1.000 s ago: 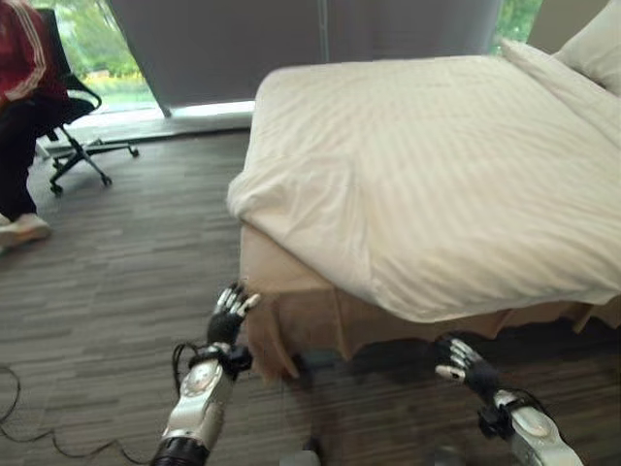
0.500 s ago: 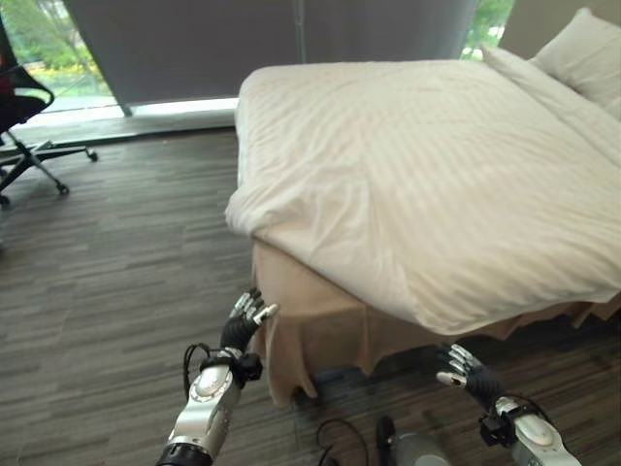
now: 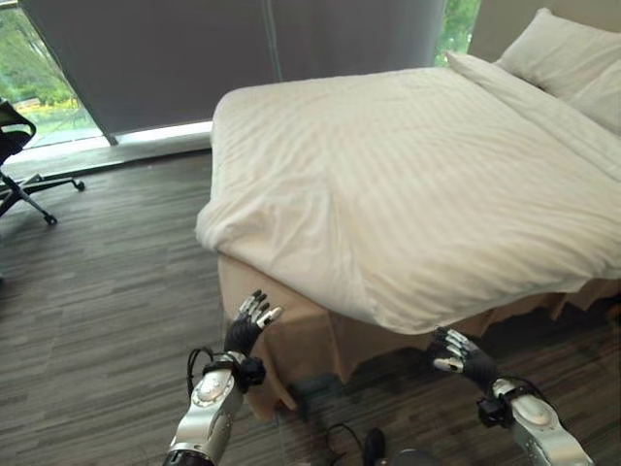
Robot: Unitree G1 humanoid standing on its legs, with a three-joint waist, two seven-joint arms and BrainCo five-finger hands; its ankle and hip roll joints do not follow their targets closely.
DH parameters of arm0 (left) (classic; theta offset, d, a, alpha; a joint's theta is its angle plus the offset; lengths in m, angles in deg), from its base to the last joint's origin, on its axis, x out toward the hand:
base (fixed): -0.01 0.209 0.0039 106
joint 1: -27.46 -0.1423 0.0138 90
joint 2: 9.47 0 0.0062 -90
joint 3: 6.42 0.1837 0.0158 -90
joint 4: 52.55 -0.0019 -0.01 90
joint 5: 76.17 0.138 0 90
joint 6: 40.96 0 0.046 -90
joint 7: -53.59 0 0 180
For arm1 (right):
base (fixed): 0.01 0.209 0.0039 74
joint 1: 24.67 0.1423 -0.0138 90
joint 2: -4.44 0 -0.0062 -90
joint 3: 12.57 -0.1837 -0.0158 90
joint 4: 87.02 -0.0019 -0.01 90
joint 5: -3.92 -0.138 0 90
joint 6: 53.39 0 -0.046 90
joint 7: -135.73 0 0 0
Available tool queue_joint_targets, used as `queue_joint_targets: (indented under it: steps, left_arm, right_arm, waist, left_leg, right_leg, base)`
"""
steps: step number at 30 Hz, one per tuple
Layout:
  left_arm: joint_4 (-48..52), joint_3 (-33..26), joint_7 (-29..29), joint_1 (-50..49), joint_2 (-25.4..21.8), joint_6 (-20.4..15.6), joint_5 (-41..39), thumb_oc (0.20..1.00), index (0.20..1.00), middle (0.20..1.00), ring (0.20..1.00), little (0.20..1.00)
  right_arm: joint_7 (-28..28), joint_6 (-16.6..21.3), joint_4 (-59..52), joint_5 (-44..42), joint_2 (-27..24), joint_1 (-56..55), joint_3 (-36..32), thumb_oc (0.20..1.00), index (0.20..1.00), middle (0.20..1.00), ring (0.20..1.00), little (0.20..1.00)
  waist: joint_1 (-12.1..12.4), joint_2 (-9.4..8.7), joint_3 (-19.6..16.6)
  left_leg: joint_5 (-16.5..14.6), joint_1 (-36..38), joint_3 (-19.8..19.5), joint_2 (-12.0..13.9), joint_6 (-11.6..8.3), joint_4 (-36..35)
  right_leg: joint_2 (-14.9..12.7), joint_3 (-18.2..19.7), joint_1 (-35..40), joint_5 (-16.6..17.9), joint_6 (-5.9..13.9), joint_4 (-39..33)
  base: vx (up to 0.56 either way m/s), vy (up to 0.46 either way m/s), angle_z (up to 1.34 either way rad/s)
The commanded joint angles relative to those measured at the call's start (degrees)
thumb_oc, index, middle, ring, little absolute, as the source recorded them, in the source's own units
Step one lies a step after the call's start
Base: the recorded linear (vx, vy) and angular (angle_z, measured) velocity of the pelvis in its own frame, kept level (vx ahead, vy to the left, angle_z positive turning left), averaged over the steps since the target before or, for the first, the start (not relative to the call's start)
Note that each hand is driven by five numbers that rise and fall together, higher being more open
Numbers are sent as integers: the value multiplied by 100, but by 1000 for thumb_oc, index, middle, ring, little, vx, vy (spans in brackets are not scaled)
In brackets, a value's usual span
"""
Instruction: Making the bed.
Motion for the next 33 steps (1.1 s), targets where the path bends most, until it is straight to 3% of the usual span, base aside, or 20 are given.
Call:
queue_joint_targets:
  steps: [1, 5, 7, 8, 10, 13, 15, 16, 18, 21, 22, 23, 24, 25, 26, 28, 30, 31, 33]
  left_arm:
    - [261, -171, -91, 177, -8, -376, -230, 1000, 1000, 1000, 1000, 1000]
    - [312, -251, -232, 245, -53, -431, -245, 1000, 1000, 1000, 1000, 1000]
    - [332, -262, -230, 245, -48, -440, -258, 1000, 1000, 1000, 1000, 1000]
    - [356, -299, -227, 281, -67, -459, -283, 1000, 1000, 1000, 1000, 1000]
    - [377, -316, -185, 305, -65, -464, -315, 1000, 1000, 1000, 1000, 1000]
    - [360, -304, -212, 366, -121, -470, -293, 1000, 1000, 1000, 1000, 1000]
    - [349, -279, -181, 379, -148, -464, -306, 1000, 1000, 1000, 1000, 1000]
    - [346, -278, -180, 380, -149, -465, -307, 1000, 1000, 1000, 1000, 1000]
    - [323, -167, -218, 492, -251, -466, -263, 1000, 1000, 1000, 1000, 1000]
    - [261, -82, -208, 503, -354, -409, -59, 1000, 1000, 1000, 1000, 1000]
    - [258, -134, -216, 427, -373, -420, -3, 1000, 1000, 1000, 1000, 1000]
    - [253, -277, -209, 207, -439, -395, 77, 1000, 1000, 1000, 1000, 1000]
    - [254, -343, -176, 108, -457, -369, 81, 1000, 1000, 1000, 1000, 1000]
    - [220, -355, -89, 24, -510, -336, 103, 1000, 1000, 1000, 1000, 1000]
    - [219, -356, -88, 25, -512, -337, 103, 1000, 1000, 1000, 1000, 1000]
    - [130, -343, -19, 62, -513, -328, 216, 1000, 1000, 1000, 1000, 1000]
    - [193, -378, -33, 8, -509, -327, 276, 1000, 1000, 1000, 1000, 1000]
    - [186, -446, -37, 0, -535, -333, 243, 1000, 1000, 1000, 1000, 1000]
    - [169, -506, -102, 28, -574, -308, 259, 1000, 1000, 1000, 1000, 1000]
  right_arm:
    - [-16, 269, -267, -42, -176, 148, -4, 1000, 1000, 1000, 1000, 1000]
    - [-15, 313, -292, -116, -217, 140, 47, 1000, 1000, 1000, 1000, 1000]
    - [-3, 311, -294, -106, -239, 127, 53, 1000, 1000, 1000, 1000, 1000]
    - [15, 303, -267, -50, -296, 117, 69, 1000, 1000, 1000, 1000, 1000]
    - [29, 285, -291, -39, -340, 90, 20, 1000, 1000, 1000, 1000, 1000]
    - [32, 268, -306, -30, -345, 63, -55, 1000, 1000, 1000, 1000, 1000]
    - [7, 248, -289, -13, -298, 86, -87, 1000, 1000, 1000, 1000, 1000]
    - [7, 248, -288, -13, -297, 87, -87, 1000, 1000, 1000, 1000, 1000]
    - [-55, 254, -290, -22, -165, 71, -149, 1000, 1000, 1000, 1000, 1000]
    - [-194, 245, -228, 60, 59, 70, -121, 1000, 1000, 1000, 1000, 1000]
    - [-200, 242, -236, -15, 154, 64, -93, 1000, 1000, 1000, 1000, 1000]
    - [-73, 230, -281, -287, 293, -11, -75, 1000, 1000, 1000, 1000, 1000]
    - [-23, 200, -266, -328, 331, -45, -56, 1000, 1000, 1000, 1000, 1000]
    - [87, 173, -327, -372, 264, -143, -56, 1000, 1000, 1000, 1000, 1000]
    - [87, 172, -327, -373, 265, -142, -56, 1000, 1000, 1000, 1000, 1000]
    - [135, 158, -238, -486, 285, -332, -244, 1000, 1000, 1000, 1000, 1000]
    - [112, 174, -219, -455, 271, -347, -275, 1000, 1000, 1000, 1000, 1000]
    - [118, 197, -230, -490, 240, -397, -383, 1000, 1000, 1000, 1000, 1000]
    - [85, 224, -383, -390, 164, -413, -437, 1000, 1000, 1000, 1000, 1000]
  waist:
    - [-55, 97, -203]
    - [-81, 143, -255]
    - [-84, 193, -251]
    - [-112, 310, -285]
    - [-177, 392, -307]
    - [-253, 512, -332]
    - [-307, 552, -351]
    - [-298, 548, -348]
    - [-352, 558, -380]
    - [-392, 468, -330]
    - [-410, 442, -290]
    - [-370, 488, -200]
    - [-353, 523, -178]
    - [-600, 590, -122]
    - [-593, 583, -136]
    - [-780, 497, -184]
    - [-755, 507, -200]
    - [-819, 445, -239]
    - [-689, 410, -161]
  left_leg:
    - [1310, -231, -13, 479, -189, -743]
    - [1872, 15, -439, 1197, -419, -1030]
    - [2015, 93, -483, 1313, -489, -1071]
    - [2267, 232, -734, 1518, -647, -1074]
    - [2305, 333, -759, 1654, -752, -1002]
    - [2013, 403, -898, 1591, -796, -880]
    - [1647, 448, -667, 1521, -736, -918]
    - [1640, 455, -656, 1516, -733, -913]
    - [1173, 640, -352, 1338, -624, -1398]
    - [749, 861, -170, 837, -335, -1760]
    - [706, 941, -36, 719, -284, -1777]
    - [713, 1019, 202, 553, -213, -1825]
    - [636, 1027, 301, 475, -182, -1832]
    - [676, 1003, 250, 438, -133, -1832]
    - [686, 985, 257, 431, -133, -1832]
    - [614, 978, 216, 312, -40, -1832]
    - [622, 1002, 233, 314, -16, -1832]
    - [571, 1028, 226, 263, 20, -1832]
    - [512, 1121, 314, 252, 57, -1827]
  right_leg:
    - [-418, 151, 531, -19, 178, 193]
    - [-600, 343, 347, -65, 269, 310]
    - [-600, 378, 312, -77, 282, 356]
    - [-653, 520, 220, -50, 352, 414]
    - [-765, 559, 196, -20, 424, 432]
    - [-971, 689, 206, 61, 550, 436]
    - [-1143, 754, 240, 142, 653, 387]
    - [-1146, 764, 243, 143, 656, 384]
    - [-1439, 784, 155, 261, 822, 336]
    - [-1805, 1012, -128, 998, 948, 542]
    - [-1924, 1092, -228, 1523, 969, 542]
    - [-2046, 693, -515, 2020, 964, 564]
    - [-2117, 473, -590, 2053, 990, 586]
    - [-1699, 1048, -676, 1966, 1010, 796]
    - [-1702, 1061, -701, 1976, 1010, 796]
    - [-1133, 1615, -565, 1768, 975, 683]
    - [-1011, 1531, -617, 1719, 959, 581]
    - [-820, 1412, -794, 1506, 920, 174]
    - [-741, 551, -718, 1239, 838, 234]
  base:
    - [17, 105, -21]
    - [-11, 157, -45]
    - [-24, 179, -24]
    - [-25, 266, -38]
    - [-10, 333, -24]
    - [43, 340, 3]
    - [50, 311, 4]
    - [23, 265, 21]
    - [-1, 426, 10]
    - [-1, 491, -5]
    - [-18, 533, -43]
    - [-31, 534, -67]
    - [-46, 621, -120]
    - [-20, 363, -151]
    - [0, 295, -114]
    - [18, 246, 11]
    - [53, 123, 3]
    - [92, 63, -15]
    - [5, 49, -21]
